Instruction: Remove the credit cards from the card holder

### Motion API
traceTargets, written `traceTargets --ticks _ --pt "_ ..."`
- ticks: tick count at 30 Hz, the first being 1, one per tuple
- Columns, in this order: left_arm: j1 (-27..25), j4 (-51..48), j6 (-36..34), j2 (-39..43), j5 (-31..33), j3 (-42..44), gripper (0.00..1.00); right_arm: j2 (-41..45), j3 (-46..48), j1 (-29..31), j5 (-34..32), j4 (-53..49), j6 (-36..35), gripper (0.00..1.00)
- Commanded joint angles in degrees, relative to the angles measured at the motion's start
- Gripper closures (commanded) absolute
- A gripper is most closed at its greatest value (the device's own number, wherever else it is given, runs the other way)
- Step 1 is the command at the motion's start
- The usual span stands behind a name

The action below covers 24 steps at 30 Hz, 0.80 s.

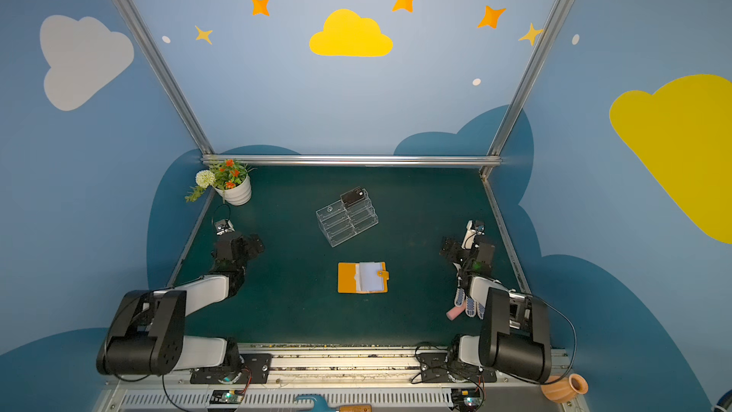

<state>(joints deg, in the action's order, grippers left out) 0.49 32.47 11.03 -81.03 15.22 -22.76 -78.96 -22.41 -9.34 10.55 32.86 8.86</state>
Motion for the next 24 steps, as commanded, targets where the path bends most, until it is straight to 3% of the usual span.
traceTargets --ticks 1,3,5,6,8,10,24 --pt "0.6 14.8 -4.0 -5.9 -5.5 0.9 0.00 -2.7 -0.7 4.4 -0.4 8.6 -4.3 0.04" --pt "0.7 22.5 -5.2 -8.9 -6.2 3.0 0.00 -4.7 -2.2 8.1 -4.7 8.3 -7.1 0.04" --pt "0.8 11.2 -4.0 -5.6 -6.0 0.2 0.00 -8.4 -0.9 10.3 -8.7 14.3 -8.1 0.04" --pt "0.8 12.1 -4.1 -5.9 -5.9 -0.3 0.00 -8.4 -0.7 10.4 -9.5 14.4 -8.1 0.04" --pt "0.8 15.5 -4.5 -6.7 -6.1 1.1 0.00 -7.2 -1.7 10.4 -9.5 10.1 -8.4 0.04" --pt "0.7 11.6 -4.5 -5.8 -6.0 -0.3 0.00 -7.6 -1.4 10.4 -9.6 11.5 -8.4 0.04" --pt "0.3 11.0 -5.2 -6.3 -6.3 -0.8 0.00 -7.3 -1.5 10.8 -10.2 10.9 -8.7 0.04"
